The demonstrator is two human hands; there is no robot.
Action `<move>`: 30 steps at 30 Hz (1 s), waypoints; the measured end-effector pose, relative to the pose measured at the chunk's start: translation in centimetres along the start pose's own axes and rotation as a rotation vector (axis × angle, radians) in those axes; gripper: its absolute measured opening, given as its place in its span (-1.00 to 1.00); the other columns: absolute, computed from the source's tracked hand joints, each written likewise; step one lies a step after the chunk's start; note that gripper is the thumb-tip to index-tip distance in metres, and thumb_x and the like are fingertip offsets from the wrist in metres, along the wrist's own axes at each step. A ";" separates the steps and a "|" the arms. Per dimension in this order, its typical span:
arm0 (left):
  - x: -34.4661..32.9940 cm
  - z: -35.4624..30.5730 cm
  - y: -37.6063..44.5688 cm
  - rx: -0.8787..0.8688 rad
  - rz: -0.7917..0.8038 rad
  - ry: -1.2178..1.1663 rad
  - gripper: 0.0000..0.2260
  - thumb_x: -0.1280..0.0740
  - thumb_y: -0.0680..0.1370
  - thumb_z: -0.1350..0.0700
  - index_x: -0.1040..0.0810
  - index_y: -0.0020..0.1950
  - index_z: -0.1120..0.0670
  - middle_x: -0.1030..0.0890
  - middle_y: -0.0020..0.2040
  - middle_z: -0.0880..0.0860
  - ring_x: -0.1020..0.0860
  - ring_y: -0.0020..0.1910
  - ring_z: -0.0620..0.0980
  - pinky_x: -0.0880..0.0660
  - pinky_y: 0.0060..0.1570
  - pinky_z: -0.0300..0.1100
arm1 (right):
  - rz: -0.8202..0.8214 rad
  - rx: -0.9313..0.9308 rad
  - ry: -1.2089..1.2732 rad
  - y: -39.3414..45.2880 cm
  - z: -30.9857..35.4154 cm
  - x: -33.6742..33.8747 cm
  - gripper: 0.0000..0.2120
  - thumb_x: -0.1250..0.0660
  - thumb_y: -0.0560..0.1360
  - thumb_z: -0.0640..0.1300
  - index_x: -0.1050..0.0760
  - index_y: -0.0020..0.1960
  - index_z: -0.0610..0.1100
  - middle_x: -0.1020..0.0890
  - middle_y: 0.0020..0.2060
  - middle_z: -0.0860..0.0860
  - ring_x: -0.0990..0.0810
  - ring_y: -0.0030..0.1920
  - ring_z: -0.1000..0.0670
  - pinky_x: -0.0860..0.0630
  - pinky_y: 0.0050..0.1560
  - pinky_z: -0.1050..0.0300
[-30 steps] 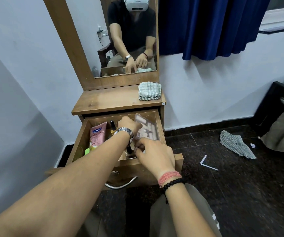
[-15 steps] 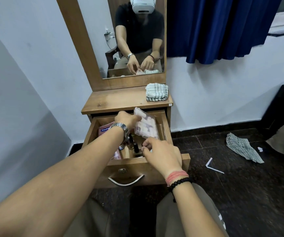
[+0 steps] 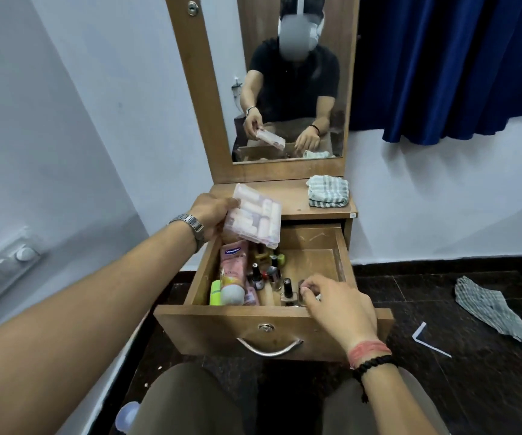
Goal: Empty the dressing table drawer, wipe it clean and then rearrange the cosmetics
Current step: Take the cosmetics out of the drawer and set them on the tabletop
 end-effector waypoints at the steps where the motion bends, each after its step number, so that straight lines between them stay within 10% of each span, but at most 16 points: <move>1: 0.6 -0.5 0.5 -0.009 -0.013 -0.020 -0.93 -0.37 0.52 0.25 -0.51 -0.12 0.23 -0.62 -0.19 0.14 -0.61 -0.51 -0.05 -0.47 -0.59 -0.27 | 0.002 -0.003 -0.011 0.0 -0.1 0.0 -0.76 -0.07 0.55 0.17 -0.47 0.09 0.23 -0.67 -0.06 0.20 -0.61 -0.03 0.06 -0.37 -0.21 0.13; 14: 4.3 1.4 9.1 0.037 -0.174 -0.075 -0.95 -0.34 0.54 0.19 -0.50 -0.07 0.14 -0.63 0.09 0.20 -0.62 0.05 0.19 -0.56 0.09 0.14 | 0.019 -0.019 -0.069 -0.1 0.0 -0.2 -0.80 -0.01 0.58 0.22 -0.39 0.05 0.27 -0.64 -0.15 0.21 -0.59 -0.14 0.12 -0.39 -0.25 0.15; 30: 3.2 1.8 8.7 -0.331 0.032 0.628 -0.35 -0.54 0.31 -0.16 -0.49 0.33 0.06 -0.42 0.39 0.08 -0.41 0.32 0.08 -0.35 0.11 -0.16 | 0.000 -0.010 -0.121 -0.6 0.7 0.3 -0.75 0.02 0.59 0.23 -0.40 0.11 0.28 -0.63 -0.15 0.21 -0.58 -0.16 0.14 -0.46 -0.23 0.19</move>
Point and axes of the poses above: each hand's wrist, its own y-axis towards the middle knuckle, its own x-axis out of the back of the hand, z = x × y, the point moved 8 cm from there along y, towards the middle knuckle
